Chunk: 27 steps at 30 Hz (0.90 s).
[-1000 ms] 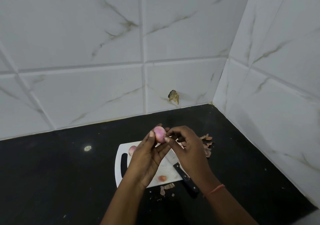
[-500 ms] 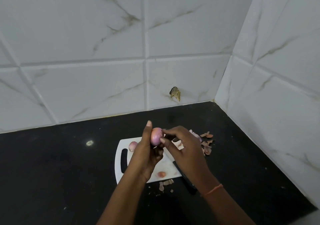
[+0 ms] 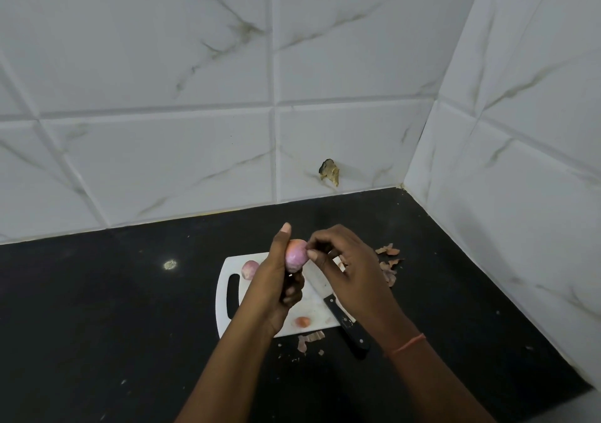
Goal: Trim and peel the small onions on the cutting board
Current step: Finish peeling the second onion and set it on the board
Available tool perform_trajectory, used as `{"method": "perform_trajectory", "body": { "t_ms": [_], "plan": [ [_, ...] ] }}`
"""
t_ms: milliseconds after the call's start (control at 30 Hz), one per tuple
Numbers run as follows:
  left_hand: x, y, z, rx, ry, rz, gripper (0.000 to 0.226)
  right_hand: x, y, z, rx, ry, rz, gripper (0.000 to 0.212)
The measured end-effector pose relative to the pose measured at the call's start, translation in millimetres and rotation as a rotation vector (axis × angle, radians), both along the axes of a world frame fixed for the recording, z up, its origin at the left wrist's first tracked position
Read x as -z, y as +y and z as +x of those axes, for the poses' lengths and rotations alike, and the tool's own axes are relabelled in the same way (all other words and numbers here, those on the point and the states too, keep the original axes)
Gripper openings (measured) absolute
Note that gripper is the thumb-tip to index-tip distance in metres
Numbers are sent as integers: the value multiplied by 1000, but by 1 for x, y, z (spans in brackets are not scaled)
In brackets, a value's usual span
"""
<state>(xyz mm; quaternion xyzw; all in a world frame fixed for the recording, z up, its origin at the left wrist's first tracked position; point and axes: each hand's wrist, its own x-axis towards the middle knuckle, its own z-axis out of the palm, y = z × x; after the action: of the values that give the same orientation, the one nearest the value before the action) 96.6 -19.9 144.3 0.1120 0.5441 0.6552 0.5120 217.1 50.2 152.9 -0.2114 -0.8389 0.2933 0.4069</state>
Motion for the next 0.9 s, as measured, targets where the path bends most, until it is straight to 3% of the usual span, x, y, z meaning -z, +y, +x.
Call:
{"method": "perform_trajectory", "body": {
  "t_ms": [200, 367, 500, 567, 667, 700, 767, 900],
  "plan": [
    [-1, -1, 4, 2, -11, -24, 51, 1, -1, -3, -3, -149, -8, 7],
    [0, 2, 6, 28, -125, -47, 56, 7, 1, 2, 19, -279, 57, 8],
    [-1, 4, 5, 28, -244, -39, 52, 8, 10, 12, 158, -398, 71, 12],
    [-1, 5, 5, 18, -272, -27, 52, 7, 14, 14, 215, -316, 59, 21],
    [0, 5, 6, -5, -270, 0, 49, 2, 7, 12, 176, -91, -22, 5],
    [-1, 5, 8, -12, -261, 14, 49, 1, 3, 10, 138, -55, -36, 17],
    [-4, 4, 12, -30, -242, 48, 46, 2, -3, 5, 94, -53, -6, 23],
    [-4, 2, 15, -72, -182, 98, 42, 7, -7, -2, 156, -18, -19, 10]
  ]
}}
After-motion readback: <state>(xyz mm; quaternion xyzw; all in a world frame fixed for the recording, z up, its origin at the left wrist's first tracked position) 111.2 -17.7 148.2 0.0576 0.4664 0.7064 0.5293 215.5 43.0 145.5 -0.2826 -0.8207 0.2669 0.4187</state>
